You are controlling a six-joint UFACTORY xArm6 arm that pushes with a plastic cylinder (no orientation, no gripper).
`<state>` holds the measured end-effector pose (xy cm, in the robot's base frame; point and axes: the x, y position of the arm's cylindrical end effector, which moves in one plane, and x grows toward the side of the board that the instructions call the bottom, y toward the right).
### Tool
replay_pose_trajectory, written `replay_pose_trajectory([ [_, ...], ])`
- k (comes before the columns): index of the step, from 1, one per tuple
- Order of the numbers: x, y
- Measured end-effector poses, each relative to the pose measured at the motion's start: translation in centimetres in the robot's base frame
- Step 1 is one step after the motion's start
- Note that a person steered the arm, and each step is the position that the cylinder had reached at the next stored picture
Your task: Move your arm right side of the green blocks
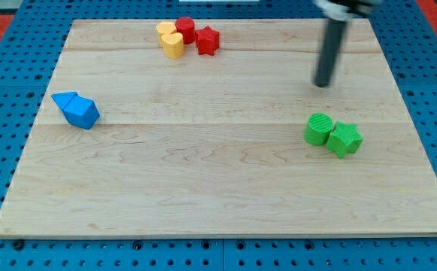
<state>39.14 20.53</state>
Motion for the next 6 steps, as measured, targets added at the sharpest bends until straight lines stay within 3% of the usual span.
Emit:
replay_pose_trajectory([
  [1, 9.4, 5.4],
  [2, 10.6, 9.8],
  [4, 10.5, 0.4],
  [6, 5.6, -3.5],
])
